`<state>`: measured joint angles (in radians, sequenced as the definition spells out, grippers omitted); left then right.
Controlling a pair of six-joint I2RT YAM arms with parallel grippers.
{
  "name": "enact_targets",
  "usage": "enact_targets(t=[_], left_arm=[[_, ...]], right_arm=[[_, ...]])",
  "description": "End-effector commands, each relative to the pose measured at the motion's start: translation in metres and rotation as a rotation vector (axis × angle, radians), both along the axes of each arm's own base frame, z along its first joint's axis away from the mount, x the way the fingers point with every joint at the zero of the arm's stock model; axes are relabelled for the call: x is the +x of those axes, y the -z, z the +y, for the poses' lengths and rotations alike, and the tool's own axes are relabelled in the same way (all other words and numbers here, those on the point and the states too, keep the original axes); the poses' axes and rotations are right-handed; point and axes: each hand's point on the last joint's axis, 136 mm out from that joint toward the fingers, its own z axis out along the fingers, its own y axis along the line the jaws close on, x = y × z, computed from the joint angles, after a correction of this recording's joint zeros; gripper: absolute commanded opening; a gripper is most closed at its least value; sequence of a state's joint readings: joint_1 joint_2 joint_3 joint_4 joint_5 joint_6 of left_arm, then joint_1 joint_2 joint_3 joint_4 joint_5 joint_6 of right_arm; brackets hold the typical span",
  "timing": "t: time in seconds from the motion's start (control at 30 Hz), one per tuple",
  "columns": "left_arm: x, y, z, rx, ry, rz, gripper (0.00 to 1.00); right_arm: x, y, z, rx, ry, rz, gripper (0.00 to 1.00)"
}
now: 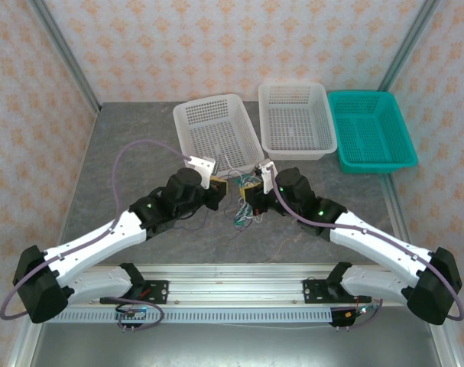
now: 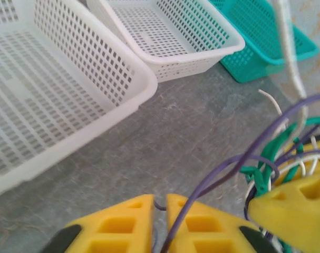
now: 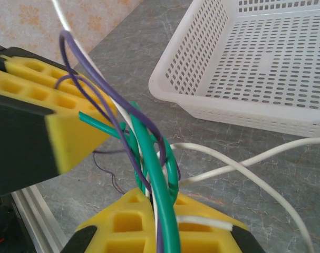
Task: Untangle the cables
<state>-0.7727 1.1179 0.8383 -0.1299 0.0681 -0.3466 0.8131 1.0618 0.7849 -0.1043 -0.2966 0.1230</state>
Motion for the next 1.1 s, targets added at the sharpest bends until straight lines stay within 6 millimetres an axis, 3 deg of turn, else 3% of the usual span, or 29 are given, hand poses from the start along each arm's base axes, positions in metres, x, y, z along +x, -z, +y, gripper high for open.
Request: enact_targets(t=[0.0,0.13,0.23,0.37,0.5,0.63,0.77,0.87,0.93,1.0,1.07], left_arm=[[0.003,-0.022,-0.002,-0.051,-0.022,-0.040,0.00],[0.004,-0.040,0.016,-0.087,-0.109,-0.079,0.00],[0.004,-0.058,0.046,-0.096,-0.240,-0.103,0.00],[0.001,-0.083,0.083,-0.101,-0.377,-0.104,0.00],[0.002,-0.105,0.098,-0.117,-0.403,-0.087,0.00],[0.002,-0.123,0.108,-0.108,-0.431,-0.101,0.00],[0.002,-0.125,0.114,-0.123,-0.462,-0.098,0.00],[0.003,-0.114,0.107,-0.156,-0.447,-0.071,0.00],[0.005,-0.102,0.087,-0.174,-0.364,-0.039,0.00],[0.007,-0.083,0.060,-0.172,-0.258,0.020,0.00],[0.008,-0.059,0.047,-0.128,-0.223,0.076,0.00]], right_arm=[[0.002,-0.020,0.000,0.050,0.018,-0.045,0.00],[0.017,-0.001,-0.016,-0.010,0.151,-0.029,0.05],[0.041,0.028,-0.045,-0.117,0.347,-0.007,0.07],[0.069,0.082,-0.120,-0.223,0.736,0.054,0.10],[0.065,0.143,-0.174,-0.173,0.953,0.228,0.12],[0.052,0.175,-0.198,-0.179,1.040,0.316,0.13],[0.042,0.196,-0.208,-0.177,1.081,0.403,0.15],[0.039,0.195,-0.203,-0.134,1.062,0.425,0.15],[0.042,0.183,-0.183,-0.061,0.954,0.425,0.22],[0.042,0.158,-0.156,0.064,0.805,0.404,0.36],[0.037,0.129,-0.132,0.168,0.650,0.367,0.46]])
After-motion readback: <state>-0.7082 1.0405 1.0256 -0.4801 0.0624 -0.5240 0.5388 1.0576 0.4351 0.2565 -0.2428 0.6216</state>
